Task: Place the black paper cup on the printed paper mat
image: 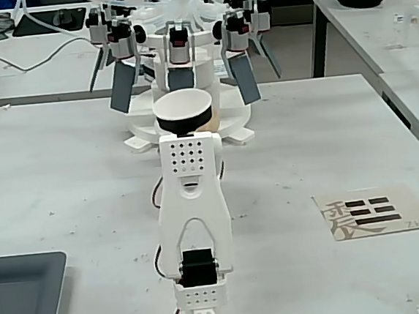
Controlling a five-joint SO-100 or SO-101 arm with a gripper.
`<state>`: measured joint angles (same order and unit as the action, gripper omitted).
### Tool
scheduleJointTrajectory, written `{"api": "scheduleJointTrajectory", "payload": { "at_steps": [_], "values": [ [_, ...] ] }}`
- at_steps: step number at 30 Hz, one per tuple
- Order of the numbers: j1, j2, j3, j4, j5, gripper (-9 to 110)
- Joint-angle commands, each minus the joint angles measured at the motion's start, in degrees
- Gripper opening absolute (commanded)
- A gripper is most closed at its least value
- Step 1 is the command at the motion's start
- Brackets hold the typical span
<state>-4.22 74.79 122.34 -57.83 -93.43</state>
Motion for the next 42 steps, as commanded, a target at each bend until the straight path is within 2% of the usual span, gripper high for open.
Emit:
{"api": "scheduleJointTrajectory", "payload": {
  "at_steps": [1,27,42],
  "values": [
    [0.4,6.9,0.4,-0.4,0.4,11],
    [1.1,36.0,27.8,2.4,2.6,11],
    [2.8,47.5,44.1,-2.3,2.3,11]
  ]
}}
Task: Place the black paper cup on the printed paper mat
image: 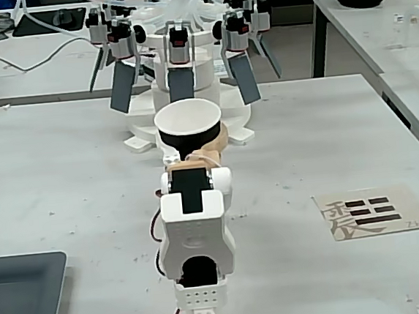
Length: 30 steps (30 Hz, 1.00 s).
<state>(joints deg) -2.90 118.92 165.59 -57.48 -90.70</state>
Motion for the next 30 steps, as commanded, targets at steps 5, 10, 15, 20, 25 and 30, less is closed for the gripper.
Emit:
{"api": "scheduleJointTrajectory", "payload": {
  "at_steps": [5,10,15,20,25,30],
  "values": [
    [4.7,6.0,5.9,-6.1,0.4,11],
    [6.5,7.9,8.3,-7.4,0.4,11],
    [8.9,8.7,8.7,-7.3,0.3,12],
    [14.4,8.3,8.7,-6.2,0.8,11],
    [19.9,6.3,7.8,-6.2,1.2,11],
    [25.6,3.0,5.0,-6.2,2.2,12]
  ]
}}
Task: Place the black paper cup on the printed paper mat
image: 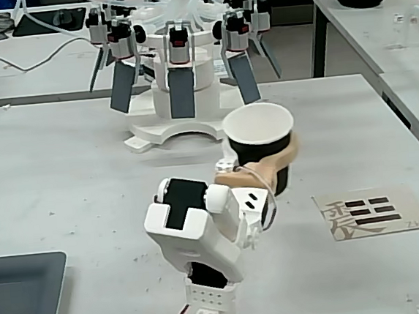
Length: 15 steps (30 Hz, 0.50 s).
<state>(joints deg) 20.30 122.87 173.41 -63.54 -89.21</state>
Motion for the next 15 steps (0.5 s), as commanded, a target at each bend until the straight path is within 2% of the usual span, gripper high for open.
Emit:
{"api": "scheduleJointTrajectory", "payload": {
  "at_steps": [1,15],
  "values": [
    [3.3,-1.8,-3.3,-0.1,0.9,12],
    [12.8,-14.9,-14.9,-1.5,3.4,12]
  ]
}}
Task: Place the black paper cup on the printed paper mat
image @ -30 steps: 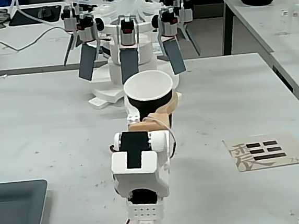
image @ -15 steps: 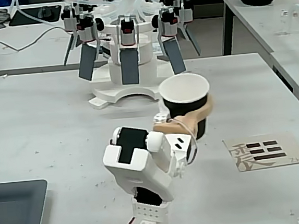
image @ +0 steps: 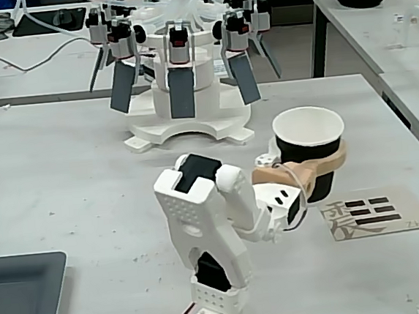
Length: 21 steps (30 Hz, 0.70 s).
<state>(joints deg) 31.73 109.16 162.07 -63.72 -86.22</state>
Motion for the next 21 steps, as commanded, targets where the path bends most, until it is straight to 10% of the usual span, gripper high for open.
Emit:
{"api": "scheduleJointTrajectory", "payload": {
  "at_steps": [1,21],
  "values": [
    [1.8,-2.1,-4.4,-1.3,0.5,12],
    [10.1,-26.1,-27.9,-2.9,2.5,11]
  ]
}}
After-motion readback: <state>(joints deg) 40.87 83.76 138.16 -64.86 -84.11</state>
